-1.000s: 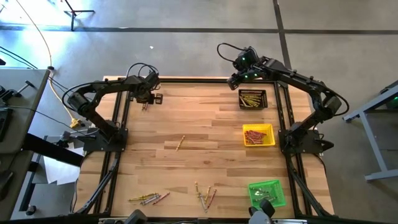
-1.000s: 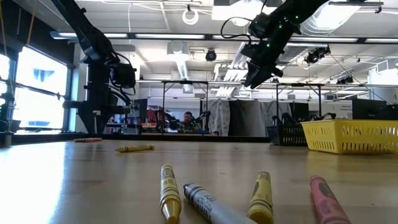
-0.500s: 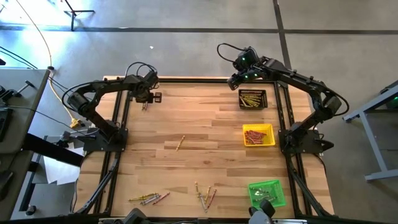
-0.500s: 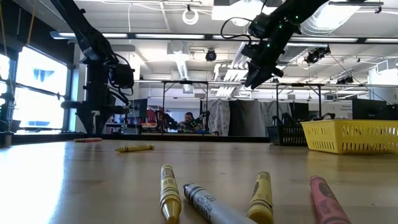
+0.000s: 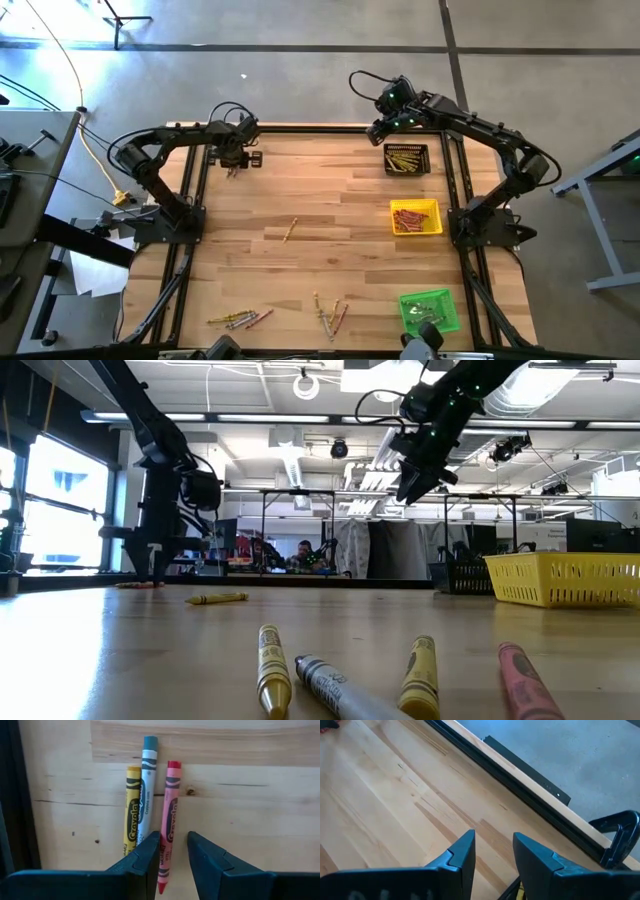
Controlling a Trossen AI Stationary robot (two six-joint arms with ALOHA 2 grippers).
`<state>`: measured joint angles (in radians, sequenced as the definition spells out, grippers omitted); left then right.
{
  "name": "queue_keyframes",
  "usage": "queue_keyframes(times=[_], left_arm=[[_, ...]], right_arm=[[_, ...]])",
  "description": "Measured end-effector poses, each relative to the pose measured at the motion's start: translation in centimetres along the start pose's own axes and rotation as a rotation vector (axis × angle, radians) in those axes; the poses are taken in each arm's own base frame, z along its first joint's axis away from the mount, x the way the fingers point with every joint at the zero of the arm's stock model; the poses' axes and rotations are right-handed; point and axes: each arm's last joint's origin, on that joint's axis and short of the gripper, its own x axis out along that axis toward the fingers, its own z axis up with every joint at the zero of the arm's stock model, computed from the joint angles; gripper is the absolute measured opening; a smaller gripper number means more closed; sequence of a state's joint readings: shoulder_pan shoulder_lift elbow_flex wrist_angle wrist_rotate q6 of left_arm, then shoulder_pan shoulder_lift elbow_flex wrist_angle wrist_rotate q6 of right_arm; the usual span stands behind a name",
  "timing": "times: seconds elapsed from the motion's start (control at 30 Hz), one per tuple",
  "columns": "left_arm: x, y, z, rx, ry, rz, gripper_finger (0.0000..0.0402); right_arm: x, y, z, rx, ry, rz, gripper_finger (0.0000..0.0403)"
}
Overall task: Sort crayons
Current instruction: Put the red crayon into the yellow bin
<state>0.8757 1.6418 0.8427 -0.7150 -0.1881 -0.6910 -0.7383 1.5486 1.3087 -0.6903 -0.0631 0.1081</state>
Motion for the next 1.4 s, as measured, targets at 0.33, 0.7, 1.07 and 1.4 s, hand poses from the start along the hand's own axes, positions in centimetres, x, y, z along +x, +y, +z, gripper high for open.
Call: queue_keyframes(times=[0.33,0.7,1.07,1.4], left_arm=[[0.1,-0.4,0.0,-0.018,0.04,-0.046,0.007],[0.1,-0.4,0.0,-0.02,0.056,-0.065,0.0007],[-4.5,-3.8,3.0,0.075,-0.082,-0.245,0.0001],[-15.1,-12.1,4.5,0.28,-0.52,-0.844,0.0001]], right_arm=[[0.0,0.0,-0.3,0.003,0.036,-0.004,0.0119],[-0.1,-0.2,-1.5,0.01,0.159,-0.017,0.0119],[-2.1,0.0,-2.0,0.087,0.166,-0.008,0.0119],[-2.3,1.9,1.0,0.181,-0.15,0.123,0.0119]])
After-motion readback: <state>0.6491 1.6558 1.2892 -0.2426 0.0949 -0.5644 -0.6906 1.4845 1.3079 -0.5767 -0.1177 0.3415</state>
